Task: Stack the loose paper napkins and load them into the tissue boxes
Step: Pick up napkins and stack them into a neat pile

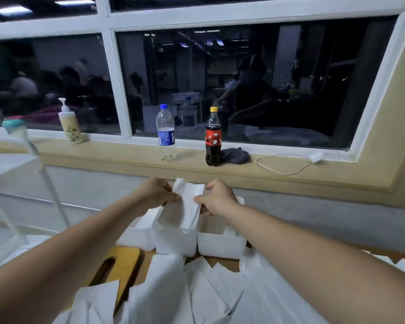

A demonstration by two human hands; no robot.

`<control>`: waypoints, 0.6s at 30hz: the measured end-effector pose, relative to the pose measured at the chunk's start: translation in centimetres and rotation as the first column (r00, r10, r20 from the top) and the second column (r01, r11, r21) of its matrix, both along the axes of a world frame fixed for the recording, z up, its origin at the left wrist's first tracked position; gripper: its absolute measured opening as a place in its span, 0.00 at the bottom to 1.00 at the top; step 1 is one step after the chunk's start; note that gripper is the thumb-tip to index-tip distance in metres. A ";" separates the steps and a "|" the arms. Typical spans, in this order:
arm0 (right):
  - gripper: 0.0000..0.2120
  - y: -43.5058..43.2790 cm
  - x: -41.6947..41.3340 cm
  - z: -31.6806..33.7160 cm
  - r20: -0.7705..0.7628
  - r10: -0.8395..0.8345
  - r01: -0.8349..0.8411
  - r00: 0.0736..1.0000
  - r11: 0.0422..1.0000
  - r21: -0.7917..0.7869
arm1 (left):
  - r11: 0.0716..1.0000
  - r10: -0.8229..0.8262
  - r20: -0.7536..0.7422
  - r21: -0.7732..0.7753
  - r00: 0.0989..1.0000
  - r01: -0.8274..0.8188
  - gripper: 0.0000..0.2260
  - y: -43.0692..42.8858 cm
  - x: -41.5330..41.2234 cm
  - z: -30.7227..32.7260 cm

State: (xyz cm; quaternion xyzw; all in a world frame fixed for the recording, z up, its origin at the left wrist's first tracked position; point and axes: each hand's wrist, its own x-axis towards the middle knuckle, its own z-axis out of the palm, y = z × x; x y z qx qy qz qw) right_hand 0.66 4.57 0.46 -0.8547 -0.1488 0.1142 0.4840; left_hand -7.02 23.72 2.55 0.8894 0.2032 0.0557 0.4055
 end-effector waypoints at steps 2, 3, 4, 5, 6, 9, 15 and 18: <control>0.24 0.7 0.5 -0.5 -0.020 0.001 -0.002 1.000 1.000 -0.031 | 0.999 0.029 -0.031 0.039 0.999 -0.028 0.13 0.9 0.9 -0.8; 0.22 1.0 0.7 -0.8 -0.026 -0.001 0.000 1.000 0.999 -0.042 | 0.998 0.036 -0.038 0.054 0.999 -0.034 0.14 1.2 1.2 -1.2; 0.19 1.1 0.8 -0.9 -0.023 -0.004 0.003 1.000 0.999 -0.049 | 0.997 0.042 -0.045 0.071 0.998 -0.039 0.14 1.4 1.5 -1.6; 0.15 1.2 0.9 -1.0 -0.012 -0.006 0.005 1.000 0.998 -0.061 | 0.995 0.047 -0.055 0.089 0.997 -0.042 0.13 1.6 1.8 -2.0; 0.13 1.3 1.0 -1.0 0.007 -0.007 0.008 1.000 0.997 -0.072 | 0.993 0.051 -0.064 0.106 0.997 -0.044 0.13 1.8 2.1 -2.3; 0.14 1.7 1.3 -1.2 0.084 0.018 -0.007 0.996 0.992 -0.130 | 0.988 0.062 -0.093 0.149 0.994 -0.047 0.12 2.0 2.6 -2.9; 0.19 2.3 1.2 -1.3 0.218 0.080 -0.018 0.973 0.963 -0.269 | 0.966 0.078 -0.185 0.255 0.980 -0.028 0.15 1.5 2.3 -2.7; 0.19 2.6 0.9 -1.0 0.233 0.083 -0.019 0.969 0.964 -0.264 | 0.962 0.079 -0.173 0.272 0.982 -0.029 0.14 1.4 2.3 -2.3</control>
